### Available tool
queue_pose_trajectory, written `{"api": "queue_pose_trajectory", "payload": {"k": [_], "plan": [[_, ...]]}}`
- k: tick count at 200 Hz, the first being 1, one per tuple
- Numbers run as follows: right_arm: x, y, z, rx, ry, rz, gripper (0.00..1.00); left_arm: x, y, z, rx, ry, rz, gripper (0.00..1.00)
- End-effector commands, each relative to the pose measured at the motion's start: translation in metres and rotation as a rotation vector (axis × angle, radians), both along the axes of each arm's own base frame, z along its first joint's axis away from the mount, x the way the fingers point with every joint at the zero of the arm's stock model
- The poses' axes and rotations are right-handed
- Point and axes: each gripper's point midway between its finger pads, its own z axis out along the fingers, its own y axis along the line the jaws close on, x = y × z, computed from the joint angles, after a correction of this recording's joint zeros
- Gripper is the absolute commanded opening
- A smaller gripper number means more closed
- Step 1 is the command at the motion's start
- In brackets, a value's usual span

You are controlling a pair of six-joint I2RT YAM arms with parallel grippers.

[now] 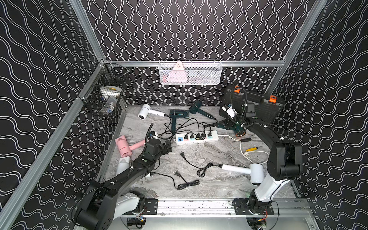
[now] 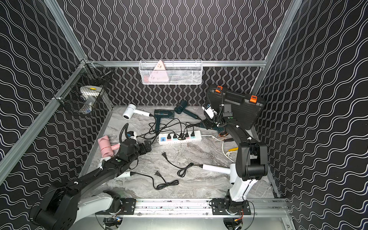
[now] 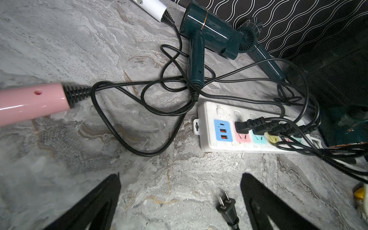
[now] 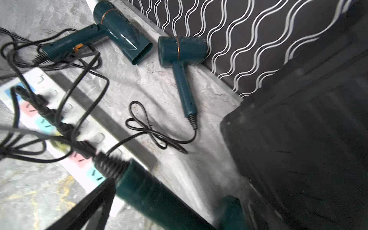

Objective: Charge the blow dryers
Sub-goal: Place the blow dryer at the center of the board.

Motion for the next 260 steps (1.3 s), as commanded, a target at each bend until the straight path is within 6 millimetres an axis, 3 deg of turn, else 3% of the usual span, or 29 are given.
{"api": "queue_pose_trajectory", "payload": {"k": [1,54,96,129,153,177,197,201,218,241,260], "plan": [[-0.010,0.012,-0.001,0.099,0.089,-0.034,1.00,0.002,-0.002,0.006,-0.020,-0.025,-0.004,0.99],[-0.007,0.020,0.033,0.336,0.136,-0.306,1.00,0.001,-0.001,0.009,-0.018,-0.033,-0.003,0.99],[-0.013,0.026,0.043,0.465,0.265,-0.419,1.00,0.001,-0.001,0.010,-0.017,-0.037,-0.003,0.99],[-0.028,0.018,0.019,0.528,0.407,-0.556,1.00,0.001,0.000,0.011,-0.014,-0.037,0.000,0.99],[-0.046,0.019,-0.005,0.606,0.538,-0.564,1.00,0.001,-0.001,0.011,-0.014,-0.038,-0.003,0.99],[-0.059,0.011,-0.014,0.674,0.590,-0.590,1.00,0.001,0.000,0.011,-0.014,-0.039,-0.001,0.99],[-0.069,0.005,-0.010,0.638,0.557,-0.612,1.00,0.001,0.000,0.012,-0.013,-0.041,0.000,0.99],[-0.076,0.005,-0.019,0.621,0.571,-0.621,1.00,0.001,0.000,0.012,-0.013,-0.041,0.000,0.99],[-0.088,0.005,-0.021,0.536,0.546,-0.633,1.00,0.001,0.000,0.011,-0.014,-0.040,-0.001,0.99],[-0.105,0.015,-0.024,0.407,0.490,-0.610,1.00,0.001,0.000,0.012,-0.011,-0.041,0.001,0.99],[-0.111,0.019,-0.032,0.436,0.494,-0.610,1.00,0.001,0.001,0.011,-0.007,-0.041,0.004,0.99]]}}
